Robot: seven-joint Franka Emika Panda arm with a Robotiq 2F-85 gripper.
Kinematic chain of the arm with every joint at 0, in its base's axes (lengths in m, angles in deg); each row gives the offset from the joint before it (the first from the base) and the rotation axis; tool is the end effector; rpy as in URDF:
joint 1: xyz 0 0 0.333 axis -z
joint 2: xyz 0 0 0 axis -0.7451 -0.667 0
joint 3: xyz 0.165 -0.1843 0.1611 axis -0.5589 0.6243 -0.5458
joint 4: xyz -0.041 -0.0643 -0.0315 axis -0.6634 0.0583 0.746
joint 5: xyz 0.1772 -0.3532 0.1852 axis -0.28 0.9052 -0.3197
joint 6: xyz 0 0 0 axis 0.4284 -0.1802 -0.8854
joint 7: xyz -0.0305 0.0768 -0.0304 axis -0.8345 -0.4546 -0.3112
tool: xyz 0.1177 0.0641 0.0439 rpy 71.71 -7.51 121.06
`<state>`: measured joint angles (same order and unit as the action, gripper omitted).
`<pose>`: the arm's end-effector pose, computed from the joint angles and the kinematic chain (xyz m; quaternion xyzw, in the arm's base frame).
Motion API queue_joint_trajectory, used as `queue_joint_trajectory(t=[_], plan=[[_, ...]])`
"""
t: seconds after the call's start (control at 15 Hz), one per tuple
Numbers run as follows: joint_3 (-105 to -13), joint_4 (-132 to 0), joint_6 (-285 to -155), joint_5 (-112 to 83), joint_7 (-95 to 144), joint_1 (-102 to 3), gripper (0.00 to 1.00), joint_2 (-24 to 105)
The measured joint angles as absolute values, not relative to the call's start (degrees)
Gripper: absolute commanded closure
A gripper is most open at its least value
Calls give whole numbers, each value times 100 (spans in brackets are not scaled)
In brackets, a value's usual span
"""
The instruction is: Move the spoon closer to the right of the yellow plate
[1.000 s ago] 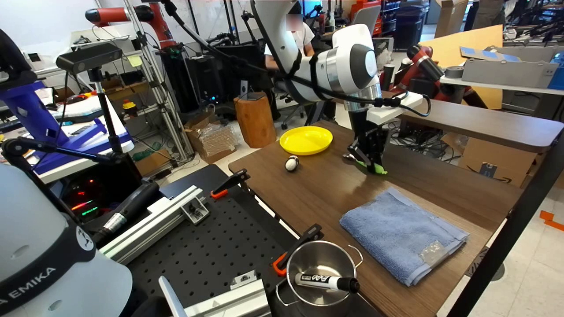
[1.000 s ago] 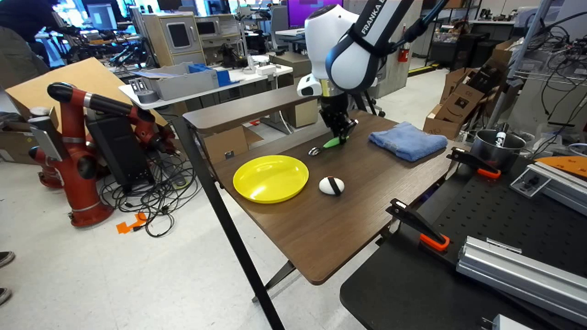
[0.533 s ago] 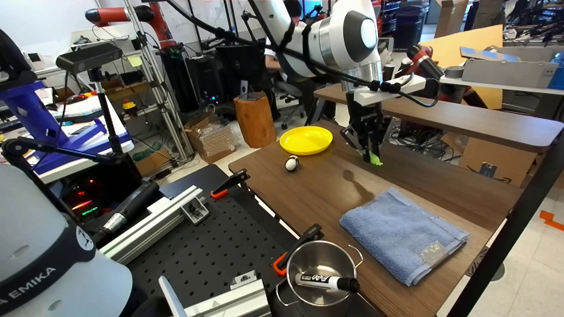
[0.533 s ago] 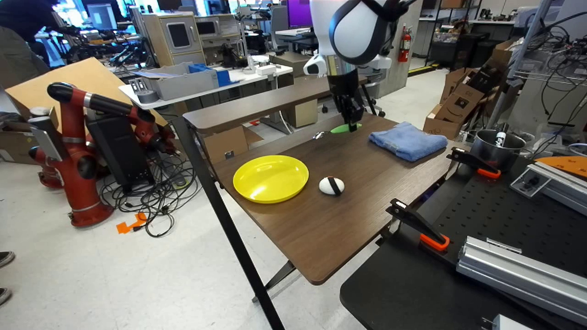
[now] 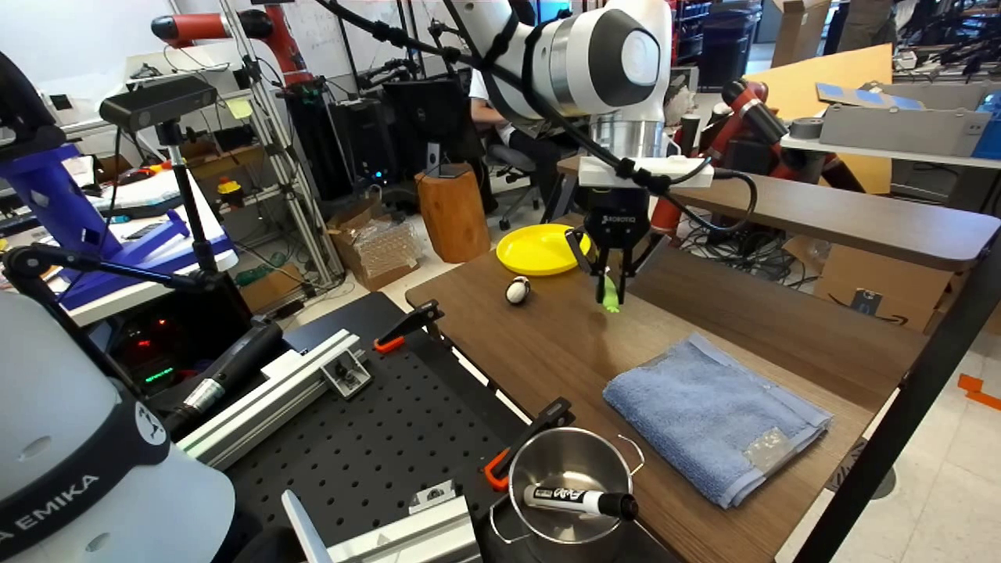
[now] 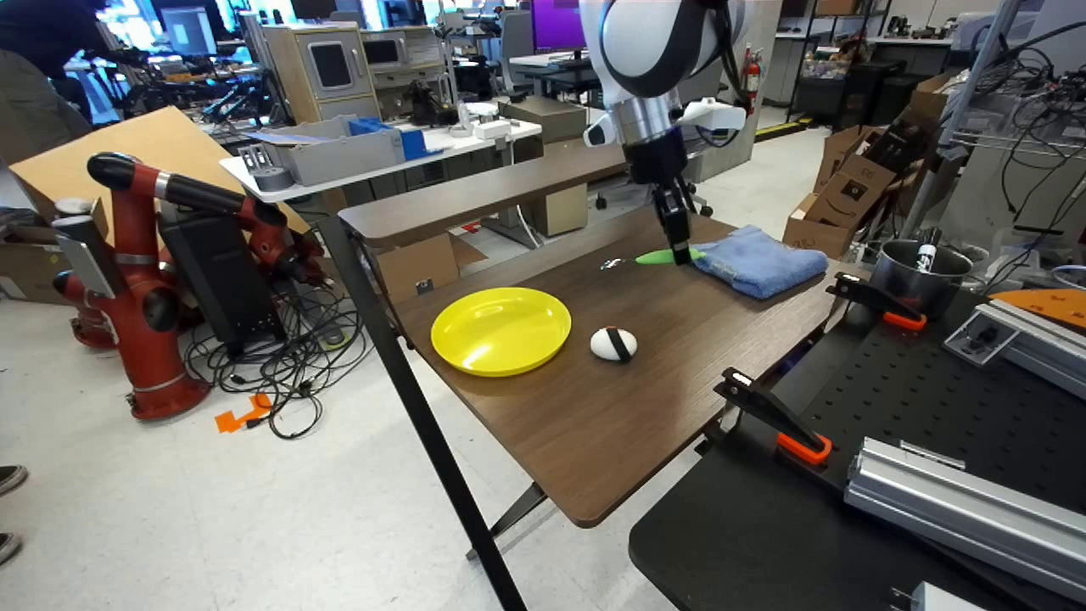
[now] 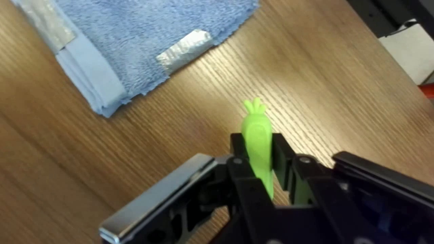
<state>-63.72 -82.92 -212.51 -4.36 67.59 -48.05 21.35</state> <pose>0.5950 -0.0053 0.0618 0.8989 0.4036 -0.1693 0.0199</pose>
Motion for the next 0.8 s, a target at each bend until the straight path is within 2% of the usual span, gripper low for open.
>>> queue_joint_trajectory(t=[0.8], plan=[[-6513, -7971, -20897, -2014, 4711, -4490, 94, 2000]])
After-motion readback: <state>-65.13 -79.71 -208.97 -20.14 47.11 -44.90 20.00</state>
